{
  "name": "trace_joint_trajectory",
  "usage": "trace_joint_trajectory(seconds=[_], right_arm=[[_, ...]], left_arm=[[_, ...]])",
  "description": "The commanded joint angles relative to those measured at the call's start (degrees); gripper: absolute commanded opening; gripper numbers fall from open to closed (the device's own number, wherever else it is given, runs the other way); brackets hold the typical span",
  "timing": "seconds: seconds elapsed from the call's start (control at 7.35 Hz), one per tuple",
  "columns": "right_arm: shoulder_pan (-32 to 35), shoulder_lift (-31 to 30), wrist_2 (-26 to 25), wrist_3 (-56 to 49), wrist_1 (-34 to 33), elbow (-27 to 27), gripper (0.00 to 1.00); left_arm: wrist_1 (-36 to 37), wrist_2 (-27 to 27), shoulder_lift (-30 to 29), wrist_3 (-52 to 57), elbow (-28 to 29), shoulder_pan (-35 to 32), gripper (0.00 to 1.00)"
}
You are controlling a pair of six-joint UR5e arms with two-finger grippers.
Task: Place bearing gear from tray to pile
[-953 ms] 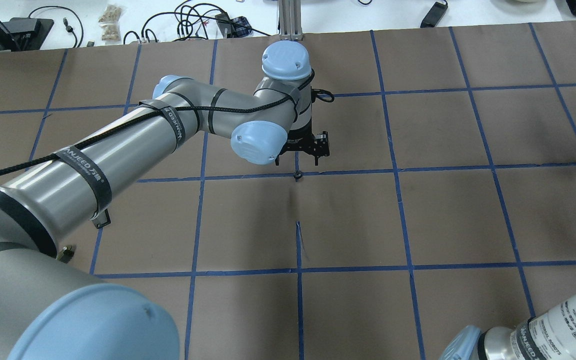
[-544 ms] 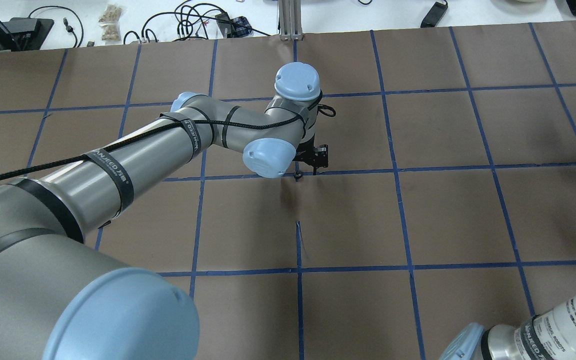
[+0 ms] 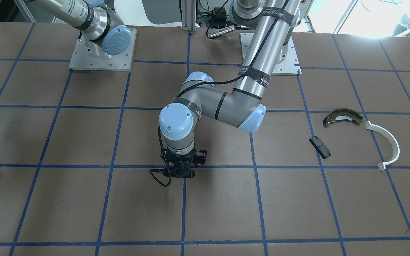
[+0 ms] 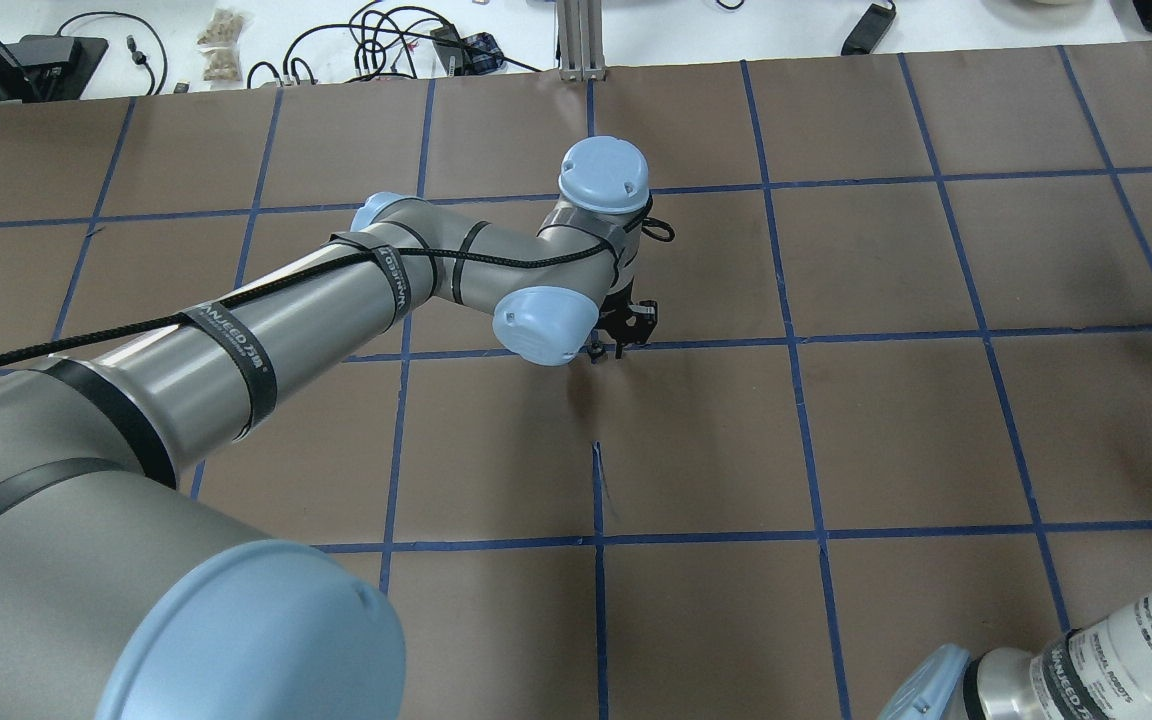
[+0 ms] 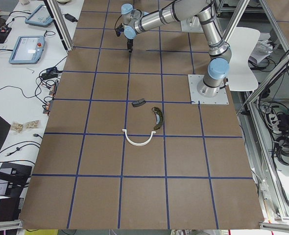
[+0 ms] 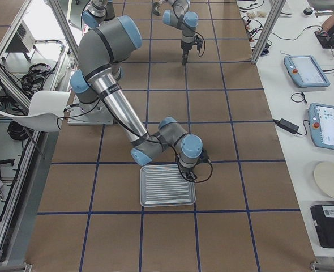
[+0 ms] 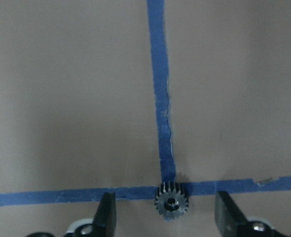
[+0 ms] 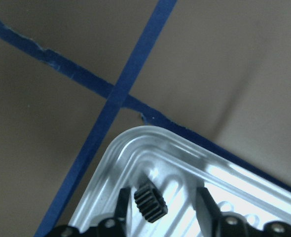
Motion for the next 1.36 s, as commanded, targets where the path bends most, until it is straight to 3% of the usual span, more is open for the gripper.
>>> trace_joint_trajectory(seconds=[0.0,0.27,0.54,0.68,0.82,1.09,1.22], right_arm=[[0.0,-0.3,0.0,0.3,0.4,0.0,0.0],[0.3,-3.1,0.0,2.8,4.0,-0.6,0.0],[4.5,-9.9,0.7,15.1,12.1,-0.3,0.0],[9.4,-12.1,0.0,22.1,14.3,-0.2,0.0],[14.4,-13.6,0.4,30.3,17.1,-0.2,0.0],[27.8,-14.3,0.8,52.0,18.2,-0.2,0.0],[35.8,-14.2,0.8,65.2,17.6,-0.3,0.0]], left_arm=[[0.6,-0.1,-0.7,-0.3,0.5,0.2,0.0],[-1.7,-0.1,2.1,0.6,0.9,2.2,0.0],[-9.0,0.6,7.9,9.6,-0.7,9.8,0.0],[-12.1,2.8,10.7,18.8,-2.6,14.7,0.0],[-12.1,9.2,13.0,24.5,-4.6,20.3,0.0],[-8.0,9.3,16.5,35.4,-12.0,30.0,0.0],[1.0,8.5,17.3,41.0,-17.1,35.0,0.0]])
